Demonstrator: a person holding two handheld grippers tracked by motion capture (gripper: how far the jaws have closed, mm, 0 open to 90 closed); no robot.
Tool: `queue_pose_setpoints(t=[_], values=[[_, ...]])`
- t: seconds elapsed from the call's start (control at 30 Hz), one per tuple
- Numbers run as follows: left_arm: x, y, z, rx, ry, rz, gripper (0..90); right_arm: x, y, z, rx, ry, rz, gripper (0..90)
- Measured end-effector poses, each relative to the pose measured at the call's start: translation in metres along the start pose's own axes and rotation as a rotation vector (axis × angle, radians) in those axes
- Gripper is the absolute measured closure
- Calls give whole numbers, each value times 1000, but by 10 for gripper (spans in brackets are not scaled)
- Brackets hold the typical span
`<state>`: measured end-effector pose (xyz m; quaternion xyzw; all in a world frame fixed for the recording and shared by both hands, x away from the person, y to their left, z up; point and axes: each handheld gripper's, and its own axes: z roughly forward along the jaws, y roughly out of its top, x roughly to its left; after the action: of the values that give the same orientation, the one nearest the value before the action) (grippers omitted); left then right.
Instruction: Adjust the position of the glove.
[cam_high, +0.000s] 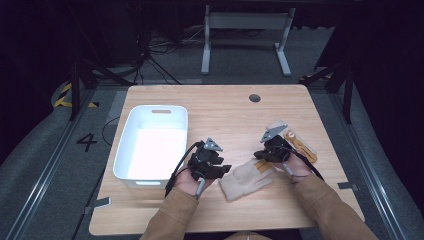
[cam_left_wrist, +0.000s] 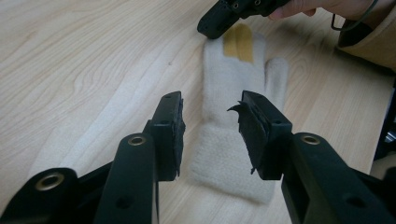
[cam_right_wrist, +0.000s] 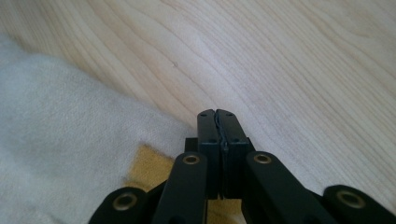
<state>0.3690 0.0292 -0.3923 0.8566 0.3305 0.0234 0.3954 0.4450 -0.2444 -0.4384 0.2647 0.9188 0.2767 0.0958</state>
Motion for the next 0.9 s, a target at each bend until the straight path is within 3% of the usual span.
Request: queue_pose_setpoints(t=[0.9], values=[[3, 25, 6, -7, -44, 17, 580, 17, -27, -23, 77, 44, -23, 893]])
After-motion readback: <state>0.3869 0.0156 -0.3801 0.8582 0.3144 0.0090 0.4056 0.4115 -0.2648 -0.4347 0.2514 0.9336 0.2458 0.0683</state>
